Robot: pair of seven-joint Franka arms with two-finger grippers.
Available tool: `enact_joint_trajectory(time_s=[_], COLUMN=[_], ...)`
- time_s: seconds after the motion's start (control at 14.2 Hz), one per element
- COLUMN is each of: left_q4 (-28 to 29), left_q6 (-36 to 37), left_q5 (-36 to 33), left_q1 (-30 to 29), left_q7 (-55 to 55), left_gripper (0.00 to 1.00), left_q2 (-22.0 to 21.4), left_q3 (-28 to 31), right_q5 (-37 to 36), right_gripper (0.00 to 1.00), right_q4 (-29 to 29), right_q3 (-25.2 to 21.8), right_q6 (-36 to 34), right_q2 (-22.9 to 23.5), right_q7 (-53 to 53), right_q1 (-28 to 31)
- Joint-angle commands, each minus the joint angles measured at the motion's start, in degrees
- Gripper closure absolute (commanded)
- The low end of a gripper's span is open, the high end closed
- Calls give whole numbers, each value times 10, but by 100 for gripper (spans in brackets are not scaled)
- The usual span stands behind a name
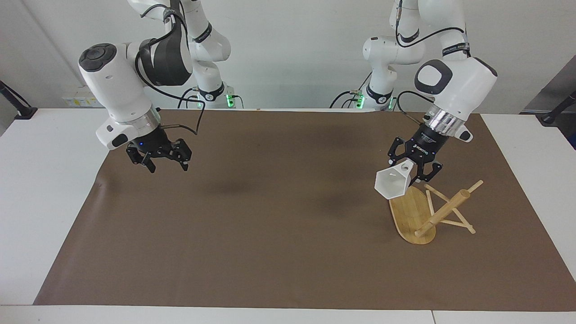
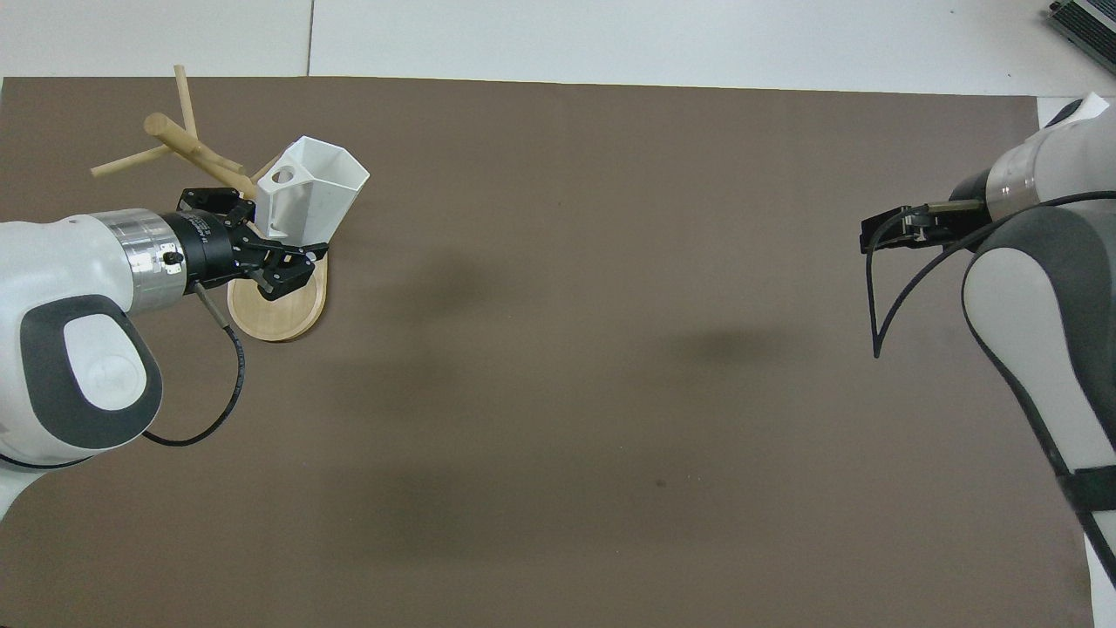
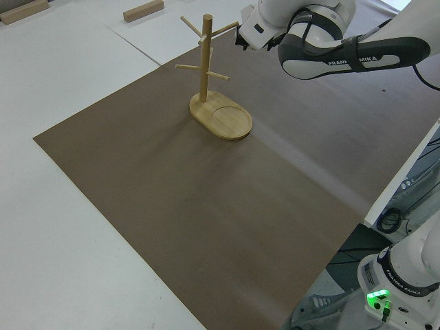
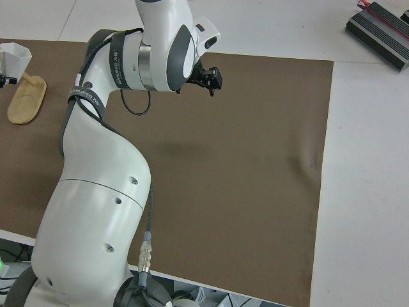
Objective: Hang cup on rack
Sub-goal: 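Move the cup with the left gripper onto a mug tree peg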
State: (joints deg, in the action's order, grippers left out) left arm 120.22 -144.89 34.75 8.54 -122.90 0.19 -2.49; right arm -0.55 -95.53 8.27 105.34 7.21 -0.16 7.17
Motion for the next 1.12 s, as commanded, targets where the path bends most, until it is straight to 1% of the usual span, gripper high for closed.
enact_joint_trajectory(time_s=[0.0,0.63,0.77,1.05], left_q4=[7,2,0,-3], left_q6=[-36,-43,-51,-58], left_q5=[-7,-6,-6,-6], left_q1=[9,-10,-14,-14], left_q7=[-29,-74,-107,-128], left_gripper=[100,100,100,100], left_q2=[9,17,24,27], left_q3=[6,9,9,9], right_q5=[-14,-37,-37,-32], right_gripper=[0,0,0,0], right_q4=[-3,45,61,66], right_q3=[-11,-18,-18,-29], right_q6=[-16,-56,-72,-82], right_q2=[-15,-15,-11,-11], right_q7=[-11,-12,-10,-11], right_q1=[1,2,2,3])
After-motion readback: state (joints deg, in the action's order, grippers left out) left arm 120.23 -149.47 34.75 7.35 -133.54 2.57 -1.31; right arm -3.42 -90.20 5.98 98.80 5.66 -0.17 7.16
